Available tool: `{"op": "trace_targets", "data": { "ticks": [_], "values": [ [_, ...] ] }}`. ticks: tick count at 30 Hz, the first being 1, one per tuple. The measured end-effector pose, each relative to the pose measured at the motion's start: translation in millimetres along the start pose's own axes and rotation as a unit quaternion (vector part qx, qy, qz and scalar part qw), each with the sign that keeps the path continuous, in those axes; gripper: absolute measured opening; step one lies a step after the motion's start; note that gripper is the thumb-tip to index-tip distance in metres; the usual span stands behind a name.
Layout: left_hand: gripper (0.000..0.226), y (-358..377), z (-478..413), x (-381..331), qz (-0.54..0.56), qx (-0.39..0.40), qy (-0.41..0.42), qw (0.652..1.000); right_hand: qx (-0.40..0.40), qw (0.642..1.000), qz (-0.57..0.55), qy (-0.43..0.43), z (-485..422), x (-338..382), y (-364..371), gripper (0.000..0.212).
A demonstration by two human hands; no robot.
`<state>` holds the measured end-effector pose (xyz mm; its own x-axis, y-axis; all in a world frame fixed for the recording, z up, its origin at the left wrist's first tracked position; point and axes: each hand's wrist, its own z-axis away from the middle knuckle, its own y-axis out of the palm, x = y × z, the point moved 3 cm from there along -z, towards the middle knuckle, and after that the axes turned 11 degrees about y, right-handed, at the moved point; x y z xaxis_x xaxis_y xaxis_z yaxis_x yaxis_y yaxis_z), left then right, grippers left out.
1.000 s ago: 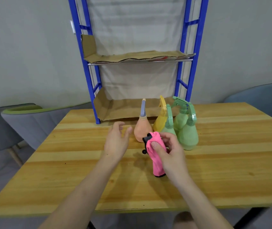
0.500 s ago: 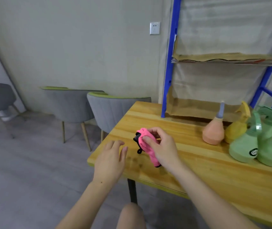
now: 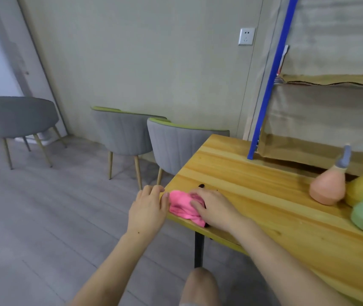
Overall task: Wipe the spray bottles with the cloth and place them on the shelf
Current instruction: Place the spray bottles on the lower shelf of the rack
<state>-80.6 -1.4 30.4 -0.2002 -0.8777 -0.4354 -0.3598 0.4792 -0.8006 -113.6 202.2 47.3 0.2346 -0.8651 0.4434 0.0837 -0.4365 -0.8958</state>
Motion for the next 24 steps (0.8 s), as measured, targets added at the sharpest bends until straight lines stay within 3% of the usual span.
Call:
{"op": "trace_targets", "data": {
  "ticks": [4, 8, 16, 24],
  "values": [
    [0.034, 4, 1, -2, -0.004, 0.012, 0.002, 1.0, 0.072, 0.997, 0.024, -0.021, 11, -10, 1, 0.051],
    [0.034, 3, -2, -7, -0.014, 0.019, 0.006, 1.0, 0.083, 0.995, 0.058, -0.017, 10, -11, 10, 0.055],
    [0.038, -4, -5, -9, -0.009, 0.021, 0.012, 1.0, 0.011, 1.0, 0.025, 0.001, 10, -9, 16, 0.057],
    [0.041, 11, -17, -91, 0.05, 0.018, 0.094, 0.994, -0.164, 0.98, 0.098, 0.062, 78, -63, -55, 0.041]
  ]
}}
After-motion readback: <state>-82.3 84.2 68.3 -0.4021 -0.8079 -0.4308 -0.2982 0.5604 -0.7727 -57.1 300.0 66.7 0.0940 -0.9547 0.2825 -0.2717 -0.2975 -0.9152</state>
